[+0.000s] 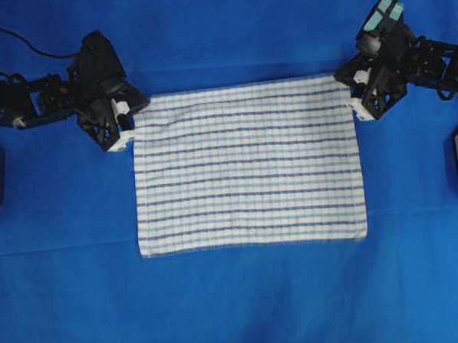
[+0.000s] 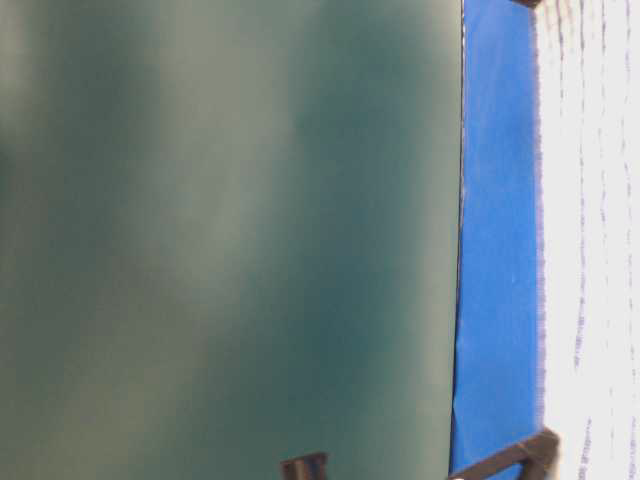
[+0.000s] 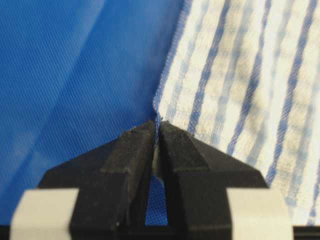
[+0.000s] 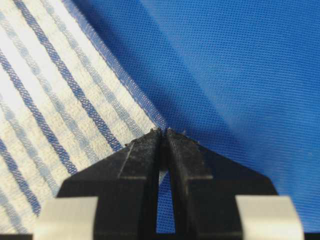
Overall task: Fold the blue towel.
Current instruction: 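Lift the far edge with both grippers and fold it toward the near edge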
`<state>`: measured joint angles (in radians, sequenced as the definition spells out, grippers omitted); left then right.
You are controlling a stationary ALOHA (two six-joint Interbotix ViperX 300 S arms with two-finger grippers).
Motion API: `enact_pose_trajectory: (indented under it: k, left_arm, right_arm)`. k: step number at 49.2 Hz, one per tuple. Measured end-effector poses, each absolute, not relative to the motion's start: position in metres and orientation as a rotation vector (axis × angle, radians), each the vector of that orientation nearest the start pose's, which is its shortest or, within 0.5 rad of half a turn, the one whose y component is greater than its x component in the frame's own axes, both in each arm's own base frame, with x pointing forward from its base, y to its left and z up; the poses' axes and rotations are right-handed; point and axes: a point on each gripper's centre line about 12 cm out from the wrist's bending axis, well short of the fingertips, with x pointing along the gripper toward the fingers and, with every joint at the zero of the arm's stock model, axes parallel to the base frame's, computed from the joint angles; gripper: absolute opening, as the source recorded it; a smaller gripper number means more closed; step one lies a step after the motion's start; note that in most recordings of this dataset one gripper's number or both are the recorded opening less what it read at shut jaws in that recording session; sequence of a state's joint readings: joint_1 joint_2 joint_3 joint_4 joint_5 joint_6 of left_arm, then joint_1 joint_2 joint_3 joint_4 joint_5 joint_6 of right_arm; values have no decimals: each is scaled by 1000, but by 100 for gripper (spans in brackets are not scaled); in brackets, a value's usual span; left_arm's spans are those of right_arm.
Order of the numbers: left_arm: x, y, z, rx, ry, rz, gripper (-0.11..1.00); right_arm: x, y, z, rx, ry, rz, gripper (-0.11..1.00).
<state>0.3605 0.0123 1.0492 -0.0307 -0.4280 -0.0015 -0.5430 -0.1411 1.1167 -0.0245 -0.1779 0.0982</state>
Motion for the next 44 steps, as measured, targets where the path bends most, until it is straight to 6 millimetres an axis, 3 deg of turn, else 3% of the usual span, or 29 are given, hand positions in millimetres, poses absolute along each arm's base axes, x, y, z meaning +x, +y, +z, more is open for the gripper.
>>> enact_pose_trajectory:
  k: [9,18,25,44]
  left_arm:
    - [286,110,111,-113,583,366,2]
    - [286,109,113,-115,580,365,2]
    - [287,104,116,-122,580,351,2]
    - [298,29,128,-128,606,130,2]
  right_arm:
    - [225,-136,117,277,732,-540,5]
    - [222,-133,124,279,714,-541,5]
    - [223,-120,127,277,715,-505,5]
    - [219,-47,142,320,690,-293,5]
